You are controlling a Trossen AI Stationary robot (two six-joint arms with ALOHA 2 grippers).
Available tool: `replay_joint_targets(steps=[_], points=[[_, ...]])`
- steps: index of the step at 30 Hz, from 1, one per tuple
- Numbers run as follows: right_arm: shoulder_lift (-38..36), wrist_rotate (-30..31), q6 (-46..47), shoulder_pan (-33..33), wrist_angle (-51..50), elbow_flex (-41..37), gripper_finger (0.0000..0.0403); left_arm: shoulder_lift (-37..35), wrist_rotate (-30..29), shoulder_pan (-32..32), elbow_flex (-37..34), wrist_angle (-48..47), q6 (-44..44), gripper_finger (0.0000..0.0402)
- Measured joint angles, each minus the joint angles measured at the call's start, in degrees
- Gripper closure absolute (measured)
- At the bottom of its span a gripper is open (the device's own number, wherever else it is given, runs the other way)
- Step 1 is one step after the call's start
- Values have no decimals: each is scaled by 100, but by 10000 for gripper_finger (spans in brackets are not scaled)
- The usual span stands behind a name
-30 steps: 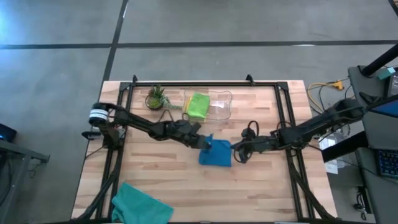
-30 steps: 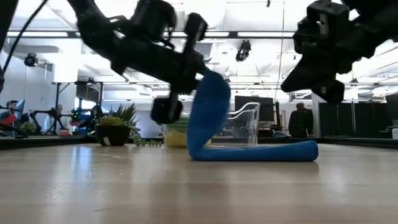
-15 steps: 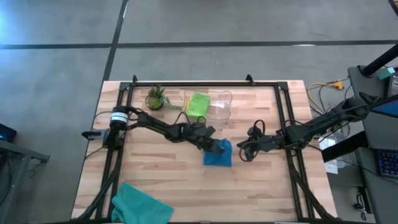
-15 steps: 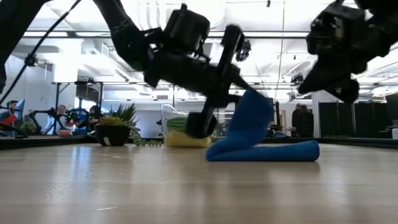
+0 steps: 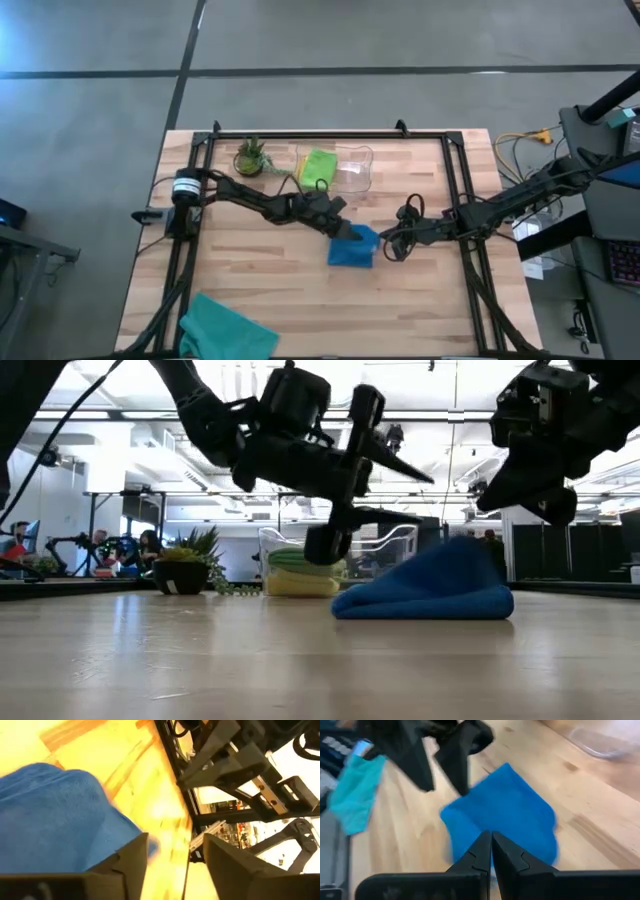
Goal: Fold microfiber towels
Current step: Fold the blue microfiber towel
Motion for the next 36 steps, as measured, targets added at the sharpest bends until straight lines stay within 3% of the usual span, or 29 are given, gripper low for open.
replay_joint_targets(steps=[5,13,20,27,36], points=[[120,-322,-510,0,525,0,394,-412,133,141,-162,-453,91,199],[940,-895,-921,-26,1356,29,394,-1329,-30,109,-415,-2575,1866,229],[2126,-942,-743,-39,1489,500,394,-1248,-251,55,-307,-2602,2636,275],[3110,-840,-576,-28,1494,1216,394,-1127,-341,7,-325,-2678,3522,391],[3627,-857,-201,-25,1493,1510,394,-630,-266,8,-283,-2467,3770,401]])
